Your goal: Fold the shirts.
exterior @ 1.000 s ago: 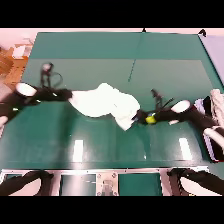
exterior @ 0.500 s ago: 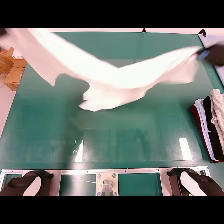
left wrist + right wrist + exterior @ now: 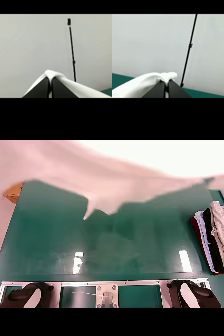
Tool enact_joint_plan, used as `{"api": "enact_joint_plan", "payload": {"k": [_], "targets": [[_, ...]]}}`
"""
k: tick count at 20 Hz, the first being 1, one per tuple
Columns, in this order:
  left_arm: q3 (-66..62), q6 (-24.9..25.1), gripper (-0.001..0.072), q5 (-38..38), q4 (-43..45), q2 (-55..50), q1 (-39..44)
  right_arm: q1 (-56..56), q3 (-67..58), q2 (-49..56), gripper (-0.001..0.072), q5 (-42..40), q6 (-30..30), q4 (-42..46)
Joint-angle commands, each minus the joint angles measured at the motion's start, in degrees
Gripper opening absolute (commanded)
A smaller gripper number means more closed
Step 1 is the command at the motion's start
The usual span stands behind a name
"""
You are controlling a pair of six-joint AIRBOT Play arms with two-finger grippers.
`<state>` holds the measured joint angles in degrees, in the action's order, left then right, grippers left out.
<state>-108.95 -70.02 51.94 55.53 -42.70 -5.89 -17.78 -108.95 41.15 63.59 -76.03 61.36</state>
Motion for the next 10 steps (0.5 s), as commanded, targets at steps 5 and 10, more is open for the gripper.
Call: {"api": "enact_joint_plan", "payload": {"k": [5,10], "targets": [[13.75,-9.57,0.0024,25.27,4.09,-12.13,-0.02,0.33,8.61,11.26,0.0017,-3.63,0.22,-6.14],[37.48,-4.46,0.0025,15.56,-2.78,-28.57,-0.02,5.42,23.41,33.42,0.0018,-6.08,0.20,-6.34]]}}
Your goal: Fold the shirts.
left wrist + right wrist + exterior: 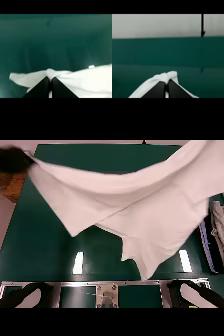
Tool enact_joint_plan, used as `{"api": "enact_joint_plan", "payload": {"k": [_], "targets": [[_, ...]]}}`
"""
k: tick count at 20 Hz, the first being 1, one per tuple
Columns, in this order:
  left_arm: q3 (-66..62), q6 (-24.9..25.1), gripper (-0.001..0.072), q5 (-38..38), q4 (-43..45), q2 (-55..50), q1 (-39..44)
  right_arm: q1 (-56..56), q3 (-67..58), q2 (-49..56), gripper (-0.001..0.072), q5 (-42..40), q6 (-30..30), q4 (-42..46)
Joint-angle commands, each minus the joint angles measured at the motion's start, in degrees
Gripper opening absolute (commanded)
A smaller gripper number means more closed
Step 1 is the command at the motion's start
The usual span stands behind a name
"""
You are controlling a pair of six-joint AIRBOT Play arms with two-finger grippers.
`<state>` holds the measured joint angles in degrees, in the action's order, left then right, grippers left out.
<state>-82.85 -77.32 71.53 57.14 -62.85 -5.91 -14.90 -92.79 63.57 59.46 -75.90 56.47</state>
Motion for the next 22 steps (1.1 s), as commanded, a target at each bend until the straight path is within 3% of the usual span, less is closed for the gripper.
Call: {"api": "enact_joint_plan", "payload": {"k": [1,5,6,8,11,14,16,19,22], "targets": [[14.56,5.05,0.0025,-8.52,-7.19,-13.00,0.00,4.00,9.60,16.24,0.0017,-3.04,0.04,-1.44],[15.47,14.40,0.0025,-21.59,-20.57,-27.47,0.00,8.04,11.28,33.35,0.0017,-3.80,-1.07,-1.90],[15.47,16.59,0.0059,-24.46,-23.04,-28.81,-0.02,8.57,11.28,35.74,0.0017,-3.78,-1.66,-1.95],[14.84,17.77,0.0720,-26.64,-22.67,-28.63,-0.61,9.03,11.30,37.75,0.0017,-3.69,-1.64,-1.99],[9.09,16.81,0.0710,-13.57,-20.65,-26.97,-6.38,8.39,10.84,37.33,0.0017,-3.04,-1.57,-1.84],[5.81,8.66,0.0709,3.15,-15.41,-26.53,-11.08,7.87,10.91,37.09,0.0017,-2.40,-1.42,-1.81],[8.85,3.67,0.0709,9.97,-9.11,-26.62,-10.80,7.91,10.91,37.09,0.0017,-2.43,-1.40,-1.81],[18.84,3.63,0.0709,8.28,-9.68,-26.62,-7.58,7.89,10.91,37.09,0.0017,-2.43,-1.38,-1.81],[26.75,3.61,0.0709,0.00,-9.86,-26.64,-1.38,7.89,10.91,37.09,0.0017,-2.43,-1.38,-1.84]]}}
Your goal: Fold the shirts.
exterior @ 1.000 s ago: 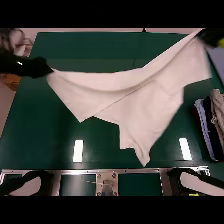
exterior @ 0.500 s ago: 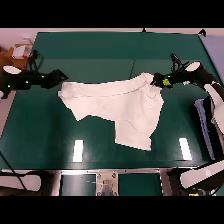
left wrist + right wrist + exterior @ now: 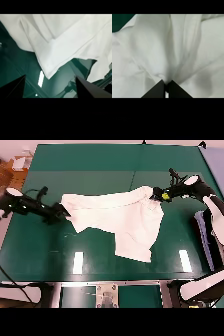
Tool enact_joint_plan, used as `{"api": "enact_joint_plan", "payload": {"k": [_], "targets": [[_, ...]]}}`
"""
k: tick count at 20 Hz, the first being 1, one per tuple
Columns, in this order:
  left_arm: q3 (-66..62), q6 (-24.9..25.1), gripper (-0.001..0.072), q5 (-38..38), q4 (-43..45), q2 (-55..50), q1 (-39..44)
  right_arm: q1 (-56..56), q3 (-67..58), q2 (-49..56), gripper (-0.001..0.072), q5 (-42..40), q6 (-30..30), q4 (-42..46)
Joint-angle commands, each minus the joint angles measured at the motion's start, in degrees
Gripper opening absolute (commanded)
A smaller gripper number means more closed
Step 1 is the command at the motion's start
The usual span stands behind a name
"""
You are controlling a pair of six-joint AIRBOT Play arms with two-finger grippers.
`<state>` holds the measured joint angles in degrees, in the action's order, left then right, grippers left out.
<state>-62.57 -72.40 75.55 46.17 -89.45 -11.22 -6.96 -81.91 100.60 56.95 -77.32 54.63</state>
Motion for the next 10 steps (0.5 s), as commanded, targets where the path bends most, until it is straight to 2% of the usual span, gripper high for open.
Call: {"api": "enact_joint_plan", "payload": {"k": [1,3,4,5,6,7,8,9,10], "targets": [[7.56,-1.36,0.0709,-6.60,0.59,-0.04,5.88,-0.04,0.02,0.07,0.0017,0.09,0.04,0.00],[8.55,-2.67,0.0708,-11.65,-0.81,-0.11,9.70,-0.02,0.02,0.07,0.0017,0.09,0.04,0.00],[8.59,-2.91,0.0684,-14.03,-0.79,-0.11,11.54,-0.02,0.02,0.07,0.0017,0.13,0.04,0.00],[8.59,-3.02,0.0466,-15.74,-0.96,-0.11,13.00,-0.02,0.02,0.07,0.0017,0.28,0.04,0.00],[8.59,-2.36,0.0303,-16.92,-1.20,-0.11,14.27,-0.02,0.02,0.07,0.0017,0.57,0.04,0.00],[8.57,-2.23,0.0229,-16.92,-1.57,-0.09,15.06,-0.02,0.02,0.07,0.0017,1.01,0.44,0.00],[8.52,-1.51,0.0069,-15.32,-2.51,-0.09,15.10,-0.04,0.02,0.07,0.0017,1.53,0.48,0.00],[8.35,0.35,0.0025,-13.09,-3.78,-0.02,14.80,-0.13,0.00,0.04,0.0017,2.34,0.48,0.00],[7.32,0.90,0.0024,-10.54,-4.20,0.11,14.43,-0.48,-0.07,-0.15,0.0017,3.43,0.48,0.00]]}}
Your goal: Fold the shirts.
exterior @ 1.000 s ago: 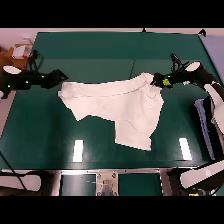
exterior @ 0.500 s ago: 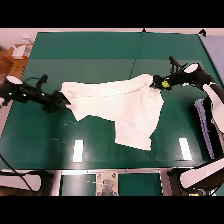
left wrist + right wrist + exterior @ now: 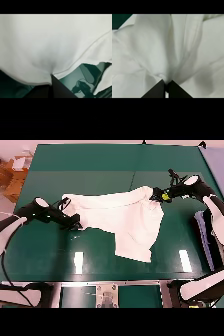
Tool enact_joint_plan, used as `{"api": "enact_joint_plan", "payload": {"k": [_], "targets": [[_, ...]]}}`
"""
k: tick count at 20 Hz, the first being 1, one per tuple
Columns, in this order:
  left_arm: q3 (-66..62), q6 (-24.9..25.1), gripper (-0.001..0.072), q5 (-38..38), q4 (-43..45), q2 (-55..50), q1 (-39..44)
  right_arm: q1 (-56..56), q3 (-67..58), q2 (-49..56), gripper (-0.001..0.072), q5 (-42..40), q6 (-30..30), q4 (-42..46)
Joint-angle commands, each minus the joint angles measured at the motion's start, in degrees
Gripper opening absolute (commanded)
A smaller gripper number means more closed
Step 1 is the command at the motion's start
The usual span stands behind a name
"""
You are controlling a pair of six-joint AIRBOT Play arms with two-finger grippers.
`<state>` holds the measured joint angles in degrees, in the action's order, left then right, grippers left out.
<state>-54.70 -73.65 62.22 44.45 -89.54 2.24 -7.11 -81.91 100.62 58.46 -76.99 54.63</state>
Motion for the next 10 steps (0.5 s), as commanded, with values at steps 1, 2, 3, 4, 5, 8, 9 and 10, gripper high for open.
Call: {"api": "enact_joint_plan", "payload": {"k": [1,2,3,4,5,8,9,10], "targets": [[-2.10,2.12,0.0024,4.90,-2.58,0.76,0.66,-0.63,-0.42,-0.66,0.0016,2.95,0.15,0.20],[-4.33,2.08,0.0023,6.38,-2.71,2.19,0.50,-1.18,-1.44,-1.60,0.0016,4.50,0.11,0.24],[-7.26,1.77,0.0023,7.04,-2.16,4.07,0.50,-2.14,-3.10,-3.06,0.0016,6.40,0.11,0.26],[-11.34,1.55,0.0023,7.91,-1.97,6.56,0.50,-3.10,-5.42,-4.96,0.0016,8.26,0.09,0.24],[-15.80,1.49,0.0023,8.44,-1.55,9.25,0.50,-4.22,-8.35,-7.61,0.0016,10.12,0.07,0.24],[-32.83,0.00,0.0024,7.13,0.28,18.08,0.50,-7.98,-17.66,-17.79,0.0016,13.42,0.04,0.24],[-39.06,-0.11,0.0024,5.90,1.49,20.61,0.50,-9.16,-20.31,-21.35,0.0017,13.40,-0.04,0.24],[-44.74,-1.14,0.0024,4.72,2.78,22.67,0.50,-10.58,-23.04,-25.16,0.0017,13.35,-0.42,0.24]]}}
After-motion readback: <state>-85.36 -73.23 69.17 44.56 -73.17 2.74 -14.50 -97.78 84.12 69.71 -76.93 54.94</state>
